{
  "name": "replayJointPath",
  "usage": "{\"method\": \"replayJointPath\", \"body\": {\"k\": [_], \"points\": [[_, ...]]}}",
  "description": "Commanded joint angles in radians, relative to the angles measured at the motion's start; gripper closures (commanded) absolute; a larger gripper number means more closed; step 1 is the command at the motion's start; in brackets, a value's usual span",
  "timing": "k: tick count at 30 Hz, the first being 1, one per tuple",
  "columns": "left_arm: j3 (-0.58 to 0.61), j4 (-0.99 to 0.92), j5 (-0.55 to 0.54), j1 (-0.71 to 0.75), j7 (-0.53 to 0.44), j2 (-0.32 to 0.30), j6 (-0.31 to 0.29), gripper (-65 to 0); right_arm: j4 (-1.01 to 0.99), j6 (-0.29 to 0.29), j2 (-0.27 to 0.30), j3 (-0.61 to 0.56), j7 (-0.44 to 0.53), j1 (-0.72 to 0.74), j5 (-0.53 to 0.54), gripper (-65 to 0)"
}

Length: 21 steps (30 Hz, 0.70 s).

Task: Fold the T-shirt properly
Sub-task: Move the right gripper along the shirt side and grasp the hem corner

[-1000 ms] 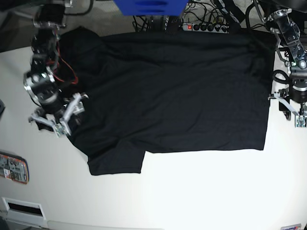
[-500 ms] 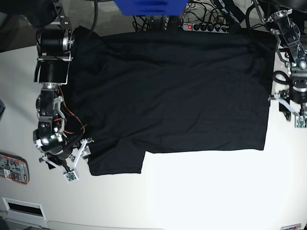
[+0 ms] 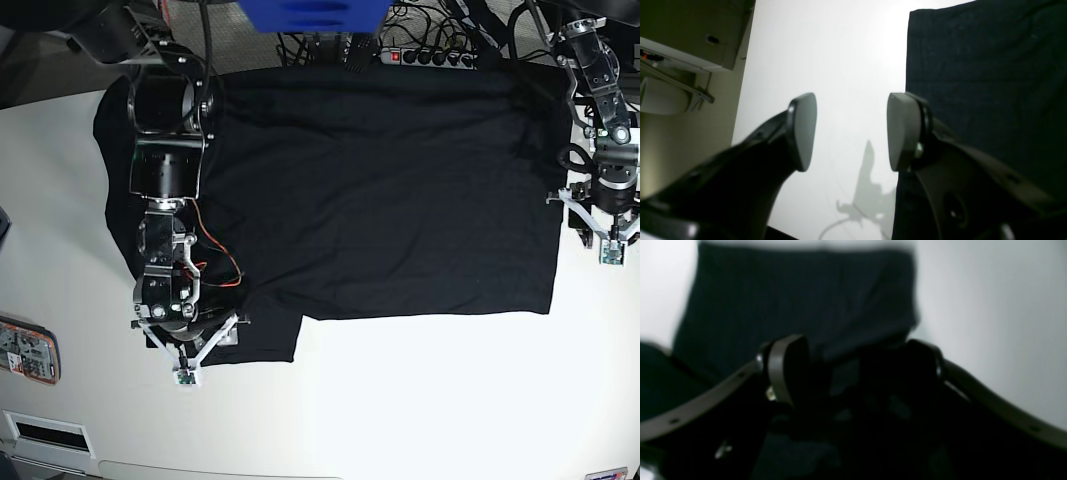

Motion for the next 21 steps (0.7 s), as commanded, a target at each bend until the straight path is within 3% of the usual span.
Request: {"method": "replayJointPath", "body": {"k": [1, 6, 10, 16, 21], "points": [[-0.001, 0.014, -0.004, -0.007, -0.020, -0.013, 0.006, -31.8, 0.015, -0.003, -0.008, 0.015, 0.008, 0.033, -0.002, -43.0], [-0.001, 0.003, -0.004, -0.006, -0.020, -0.013, 0.006, -31.8, 0.009, -0.008, -0.014, 0.139, 0.053, 0.151, 0.002, -43.0], [-0.001, -0.038, -0.004, -0.007, -0.022, -0.013, 0.006, -31.8, -0.063, -0.069, -0.043, 0.222, 0.136, 0.159, 0.002, -42.9], [-0.001, -0.063, -0.004, -0.009, -0.025, -0.013, 0.006, -31.8, -0.163, -0.079, -0.046, 0.235, 0.196, 0.159, 0.004, -42.9], [-0.001, -0.064, -0.004, -0.011, -0.026, -0.016, 0.006, -31.8, -0.176, -0.128, -0.046, 0.234, 0.237, 0.159, 0.054, -42.9]]}}
